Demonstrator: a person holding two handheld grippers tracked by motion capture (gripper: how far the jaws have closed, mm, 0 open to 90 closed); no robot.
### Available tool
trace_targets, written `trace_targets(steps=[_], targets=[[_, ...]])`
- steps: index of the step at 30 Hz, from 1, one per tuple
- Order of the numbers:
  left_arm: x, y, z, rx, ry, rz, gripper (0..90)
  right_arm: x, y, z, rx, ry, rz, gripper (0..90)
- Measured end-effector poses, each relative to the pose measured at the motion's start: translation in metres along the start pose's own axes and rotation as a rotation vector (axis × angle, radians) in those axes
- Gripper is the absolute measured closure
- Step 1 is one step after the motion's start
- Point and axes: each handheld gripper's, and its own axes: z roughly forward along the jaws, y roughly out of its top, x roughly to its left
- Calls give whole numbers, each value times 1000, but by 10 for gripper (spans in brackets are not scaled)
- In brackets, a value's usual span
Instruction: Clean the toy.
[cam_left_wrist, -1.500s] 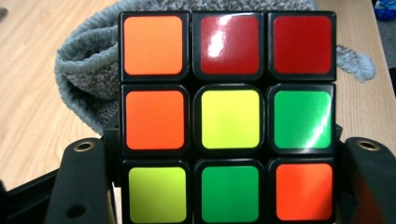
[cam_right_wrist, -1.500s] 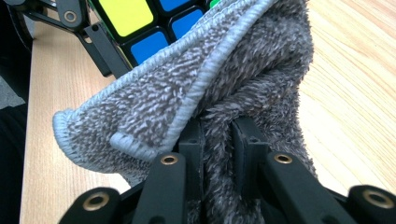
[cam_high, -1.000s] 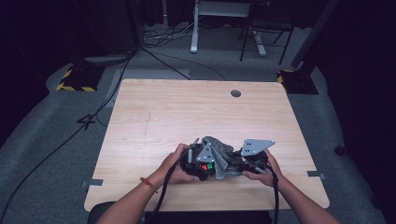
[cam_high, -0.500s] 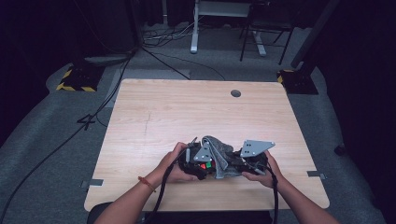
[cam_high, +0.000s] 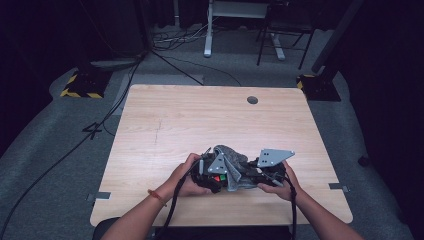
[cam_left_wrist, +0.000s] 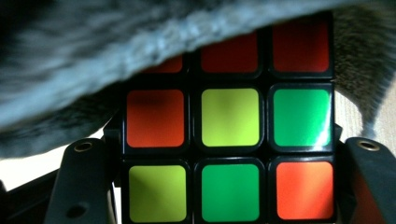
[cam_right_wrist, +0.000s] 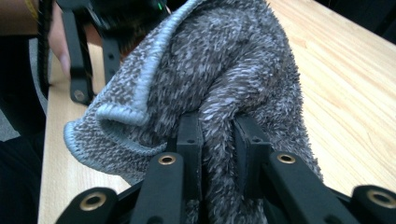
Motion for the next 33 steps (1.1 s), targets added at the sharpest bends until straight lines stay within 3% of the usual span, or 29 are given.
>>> trace_targets(steps=[5,9,12,16,19,23,30,33], targets=[[-6,5,-1,-13,-15,23,336,-4,-1,2,30,-62,-10,751],[-4,8,-4,-33,-16,28,335,-13,-11,5,76,-66,22,753],[-1,9,-7,-50,1,16,335,-13,-16,3,97,-64,16,753],[2,9,-7,-46,11,4,335,-9,-17,-3,72,-34,16,754],[2,9,-4,-31,17,2,335,-1,-12,-8,44,-17,-9,753],[1,9,0,-18,0,9,335,5,-5,-14,-5,-10,-23,752],[-5,9,10,6,-24,16,331,7,-2,-8,-59,46,-5,751],[-6,10,13,20,-22,28,331,10,1,-4,-52,42,-23,751]])
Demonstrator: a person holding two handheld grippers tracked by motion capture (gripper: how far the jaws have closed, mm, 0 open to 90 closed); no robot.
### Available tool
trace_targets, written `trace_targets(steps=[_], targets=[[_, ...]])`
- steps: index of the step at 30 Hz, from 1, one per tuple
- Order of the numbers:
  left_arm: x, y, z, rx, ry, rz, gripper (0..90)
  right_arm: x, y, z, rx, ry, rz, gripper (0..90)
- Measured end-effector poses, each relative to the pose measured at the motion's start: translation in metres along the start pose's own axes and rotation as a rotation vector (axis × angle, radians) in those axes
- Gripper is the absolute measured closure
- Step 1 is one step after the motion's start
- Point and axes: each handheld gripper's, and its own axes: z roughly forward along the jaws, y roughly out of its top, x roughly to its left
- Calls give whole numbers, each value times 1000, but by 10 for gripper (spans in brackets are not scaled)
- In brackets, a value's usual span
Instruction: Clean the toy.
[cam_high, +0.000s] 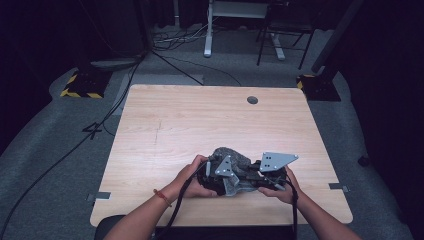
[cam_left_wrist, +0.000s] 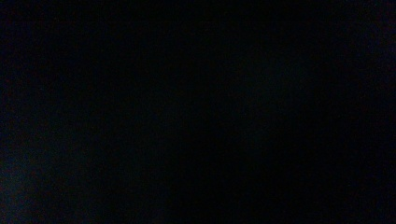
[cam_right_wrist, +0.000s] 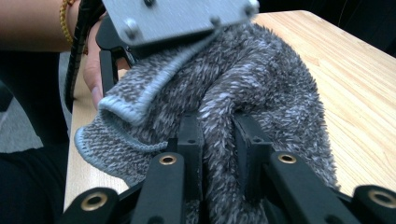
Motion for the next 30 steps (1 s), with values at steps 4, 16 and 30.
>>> trace_targets(steps=[4,16,30], targets=[[1,-1,-5,-15,7,-1,333,-5,-4,-1,47,-57,-11,754],[2,1,-25,-126,16,-2,333,-28,-28,3,105,-24,79,754],[2,-3,-18,-87,11,9,328,-21,-23,-4,28,15,75,755]])
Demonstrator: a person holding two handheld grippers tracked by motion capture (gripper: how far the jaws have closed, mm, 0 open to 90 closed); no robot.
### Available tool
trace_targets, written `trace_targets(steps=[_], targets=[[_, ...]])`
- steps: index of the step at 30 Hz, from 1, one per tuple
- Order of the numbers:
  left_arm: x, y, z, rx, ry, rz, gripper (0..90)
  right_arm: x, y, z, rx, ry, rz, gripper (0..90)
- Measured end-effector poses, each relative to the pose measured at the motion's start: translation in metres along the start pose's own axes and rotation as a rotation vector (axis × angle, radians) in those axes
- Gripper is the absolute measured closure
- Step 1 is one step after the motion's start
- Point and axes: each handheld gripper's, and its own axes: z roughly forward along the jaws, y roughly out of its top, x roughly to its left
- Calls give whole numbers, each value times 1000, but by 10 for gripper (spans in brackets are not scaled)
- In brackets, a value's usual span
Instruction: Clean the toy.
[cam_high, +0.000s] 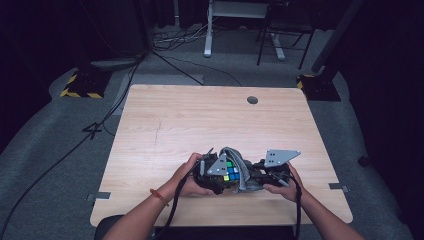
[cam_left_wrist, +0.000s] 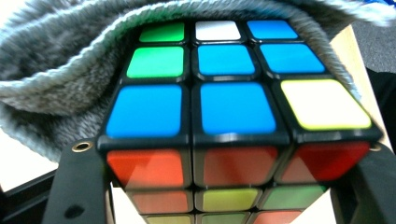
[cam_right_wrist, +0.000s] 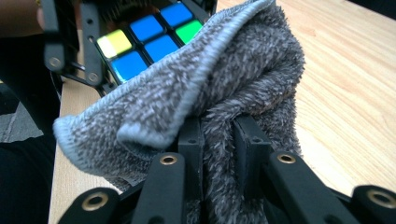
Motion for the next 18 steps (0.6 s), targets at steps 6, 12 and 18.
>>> trace_targets(steps=[6,12,18], targets=[[2,-2,1,0,0,-16,331,0,1,-1,-2,-11,-3,757],[2,0,-4,-40,21,-24,332,-6,-3,2,36,-22,29,759],[2,-1,4,6,21,-23,324,-1,-1,3,18,-2,22,761]])
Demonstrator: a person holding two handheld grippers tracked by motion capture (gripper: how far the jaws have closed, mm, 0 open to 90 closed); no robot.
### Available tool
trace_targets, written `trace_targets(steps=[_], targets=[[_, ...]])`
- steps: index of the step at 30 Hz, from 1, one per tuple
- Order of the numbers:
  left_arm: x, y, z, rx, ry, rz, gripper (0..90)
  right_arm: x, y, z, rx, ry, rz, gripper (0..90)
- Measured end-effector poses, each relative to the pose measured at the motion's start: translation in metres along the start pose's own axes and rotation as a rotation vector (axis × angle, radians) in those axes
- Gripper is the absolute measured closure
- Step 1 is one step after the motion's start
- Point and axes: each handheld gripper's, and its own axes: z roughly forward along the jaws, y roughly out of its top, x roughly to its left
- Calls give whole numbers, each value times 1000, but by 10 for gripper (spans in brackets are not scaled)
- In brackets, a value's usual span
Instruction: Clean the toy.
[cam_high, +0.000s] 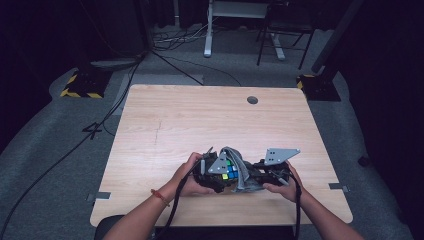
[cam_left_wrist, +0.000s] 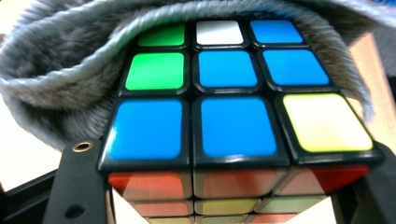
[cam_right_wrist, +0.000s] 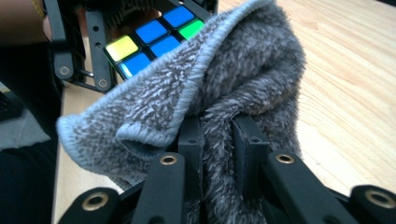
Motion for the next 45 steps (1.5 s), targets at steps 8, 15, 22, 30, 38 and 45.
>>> trace_targets(steps=[8,15,22,30,38,45], targets=[[2,-3,3,39,3,-6,318,1,1,-6,-46,8,-1,760],[4,-3,-1,-23,-11,-34,331,-3,-1,-5,-27,-10,8,761],[2,-1,1,-23,-11,-24,331,-7,-5,1,13,-8,30,761],[5,-4,5,26,-9,-31,317,-3,-3,-3,-56,16,15,763],[7,-6,8,29,-29,-53,326,-3,-3,-6,-73,19,12,764],[7,-5,7,3,-34,-63,332,-6,-5,-1,-13,-17,28,768]])
